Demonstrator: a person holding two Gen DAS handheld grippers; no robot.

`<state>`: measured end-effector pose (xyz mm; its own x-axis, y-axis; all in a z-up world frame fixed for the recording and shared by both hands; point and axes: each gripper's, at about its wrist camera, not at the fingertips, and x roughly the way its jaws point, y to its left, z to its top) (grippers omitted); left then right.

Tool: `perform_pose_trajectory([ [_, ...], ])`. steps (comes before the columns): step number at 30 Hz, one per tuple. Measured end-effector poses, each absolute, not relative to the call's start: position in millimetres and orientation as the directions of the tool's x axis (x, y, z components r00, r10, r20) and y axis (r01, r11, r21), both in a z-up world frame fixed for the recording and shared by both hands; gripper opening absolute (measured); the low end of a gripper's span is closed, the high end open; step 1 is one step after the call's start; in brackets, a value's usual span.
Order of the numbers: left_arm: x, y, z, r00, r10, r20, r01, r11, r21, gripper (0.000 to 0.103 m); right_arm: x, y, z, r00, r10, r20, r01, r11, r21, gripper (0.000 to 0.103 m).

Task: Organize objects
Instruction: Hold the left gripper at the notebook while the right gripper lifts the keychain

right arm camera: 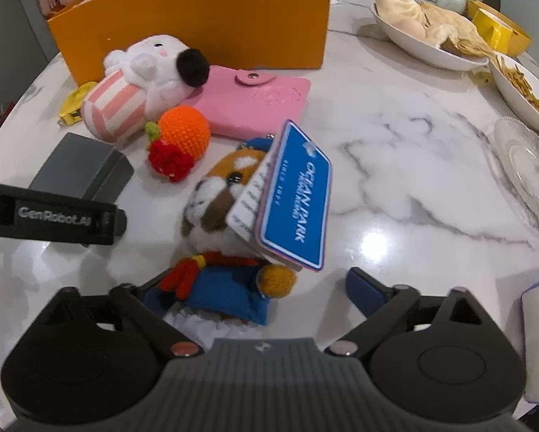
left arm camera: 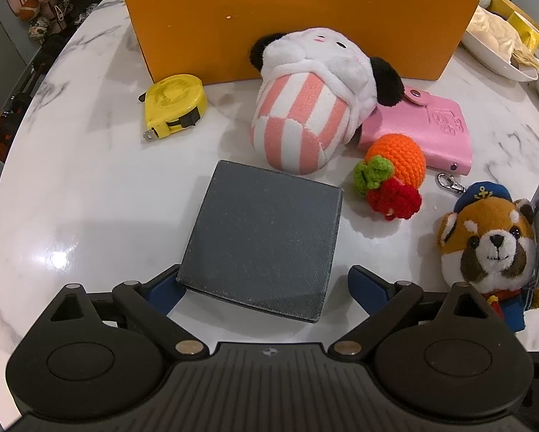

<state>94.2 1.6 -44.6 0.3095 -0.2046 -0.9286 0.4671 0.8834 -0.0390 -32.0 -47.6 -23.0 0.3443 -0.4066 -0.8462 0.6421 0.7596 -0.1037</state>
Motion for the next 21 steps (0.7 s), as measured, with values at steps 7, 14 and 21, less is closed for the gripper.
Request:
perform_pose_trajectory([
  [7, 97.6, 3.7, -41.2, 0.312, -0.209, -0.927, 0.471, 0.881, -0.04, 0.103, -27.0, -41.6, -18.4, 0.362, -0.402, -0.841, 0.61, 0.784, -0.112, 0.06],
  [14, 89.2, 3.7, -33.8, 0.322, -0.214, -0.922, 0.473, 0.88, -0.039, 0.095, -29.3, -41.1, -17.6, 0.376, -0.39, -0.841, 0.596, 0.796, -0.102, 0.056],
  [21, 87.2, 2.7, -32.4, 0.33, -0.218, -0.919, 0.475, 0.879, -0.038, 0.094, -29.8, -39.3, -17.8, 0.378, -0.391, -0.839, 0.582, 0.806, -0.114, 0.056],
])
